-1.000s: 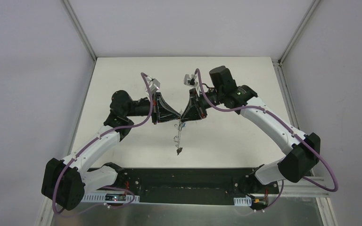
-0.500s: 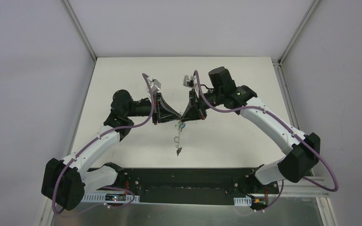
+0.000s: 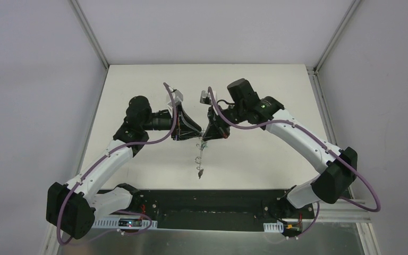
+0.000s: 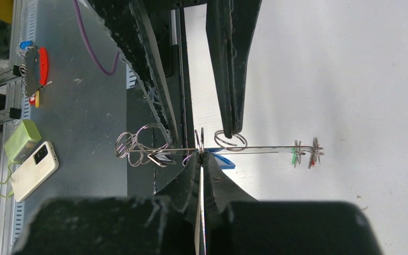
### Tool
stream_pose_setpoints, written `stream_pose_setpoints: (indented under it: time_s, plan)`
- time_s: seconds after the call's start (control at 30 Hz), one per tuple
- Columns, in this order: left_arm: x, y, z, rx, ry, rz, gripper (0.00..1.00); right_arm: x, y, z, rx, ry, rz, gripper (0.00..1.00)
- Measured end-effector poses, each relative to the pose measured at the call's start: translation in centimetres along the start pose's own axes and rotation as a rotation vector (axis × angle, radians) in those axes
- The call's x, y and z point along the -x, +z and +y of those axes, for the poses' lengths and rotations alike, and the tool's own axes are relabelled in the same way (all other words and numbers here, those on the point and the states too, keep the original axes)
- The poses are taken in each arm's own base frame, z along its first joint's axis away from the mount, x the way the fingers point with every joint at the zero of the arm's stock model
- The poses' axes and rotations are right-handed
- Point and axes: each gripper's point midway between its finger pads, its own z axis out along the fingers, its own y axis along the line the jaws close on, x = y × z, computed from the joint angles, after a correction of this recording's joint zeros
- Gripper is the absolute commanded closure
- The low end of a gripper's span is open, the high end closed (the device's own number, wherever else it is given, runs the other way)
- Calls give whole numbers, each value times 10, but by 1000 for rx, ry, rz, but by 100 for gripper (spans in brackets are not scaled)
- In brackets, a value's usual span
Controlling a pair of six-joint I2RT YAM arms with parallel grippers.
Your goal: Put the keys on the keyring
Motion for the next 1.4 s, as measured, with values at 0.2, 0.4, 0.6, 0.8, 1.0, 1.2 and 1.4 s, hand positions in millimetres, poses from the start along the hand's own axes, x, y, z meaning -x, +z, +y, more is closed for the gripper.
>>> stream_pose_setpoints:
  time_s: [0.2,0.4,0.6,0.8,1.0,1.2,1.4]
  plan:
    - [-11,-2,3,15,12,52,69,3,2,-3,-3,4,6,100]
    - [-19,-3,3,17,29,85,75,2,4,-3,1,11,13,100]
    - [-23,-3,3,15,28,101,78,3,4,-3,1,11,12,100]
    - [-24,-3,3,15,31,105,82,2,5,-2,3,10,13,100]
    - [-22,-3,3,14,38,103,84,2,5,-2,4,9,14,100]
    - [-23,-2,2,10,38,106,91,1,6,-3,6,13,17,100]
    - [-25,-1,4,13,30,112,100,-1,7,-3,6,22,25,100]
